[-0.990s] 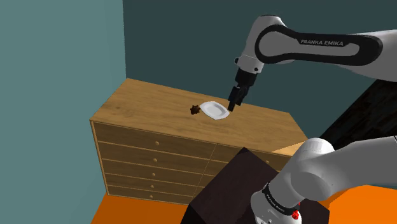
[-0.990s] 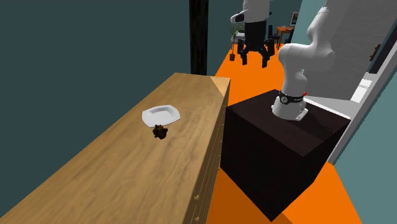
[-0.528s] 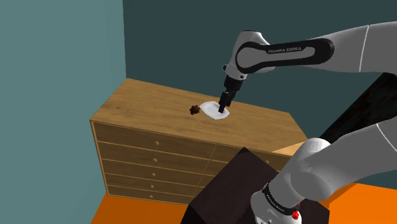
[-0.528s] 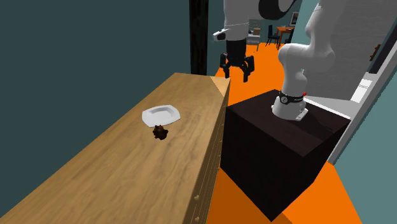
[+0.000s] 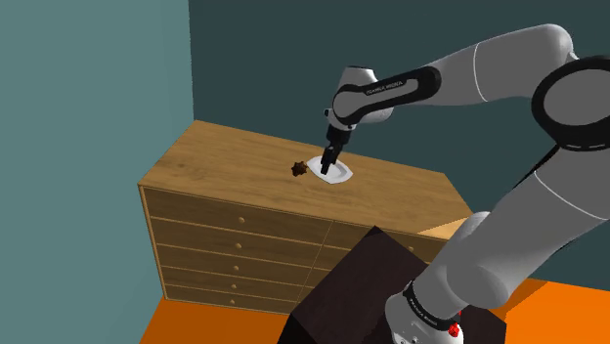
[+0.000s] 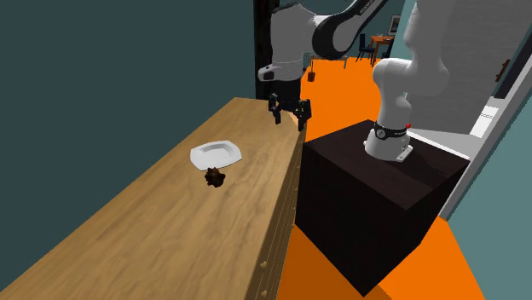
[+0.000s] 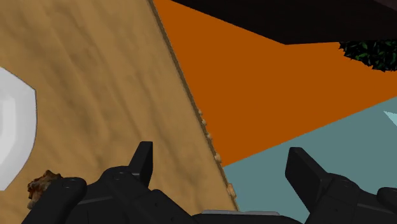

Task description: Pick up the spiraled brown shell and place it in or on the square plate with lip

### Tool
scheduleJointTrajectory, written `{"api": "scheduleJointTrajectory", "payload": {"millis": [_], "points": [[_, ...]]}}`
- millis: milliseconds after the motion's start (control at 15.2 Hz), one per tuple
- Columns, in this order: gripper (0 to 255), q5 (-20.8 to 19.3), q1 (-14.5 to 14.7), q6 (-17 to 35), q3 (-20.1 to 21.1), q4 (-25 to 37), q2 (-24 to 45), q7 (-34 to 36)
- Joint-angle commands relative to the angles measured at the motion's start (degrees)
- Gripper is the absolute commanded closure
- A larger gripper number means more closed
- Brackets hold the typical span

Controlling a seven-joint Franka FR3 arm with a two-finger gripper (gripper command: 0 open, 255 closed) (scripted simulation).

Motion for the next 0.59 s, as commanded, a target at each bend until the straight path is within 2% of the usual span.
{"api": "scheduleJointTrajectory", "payload": {"millis": [0, 528], "points": [[0, 0.6, -0.2, 2.1, -0.6, 2.3, 4.1, -2.8], [0, 4.6, -2.2, 7.9, -0.2, 15.3, 22.2, -12.1]]}}
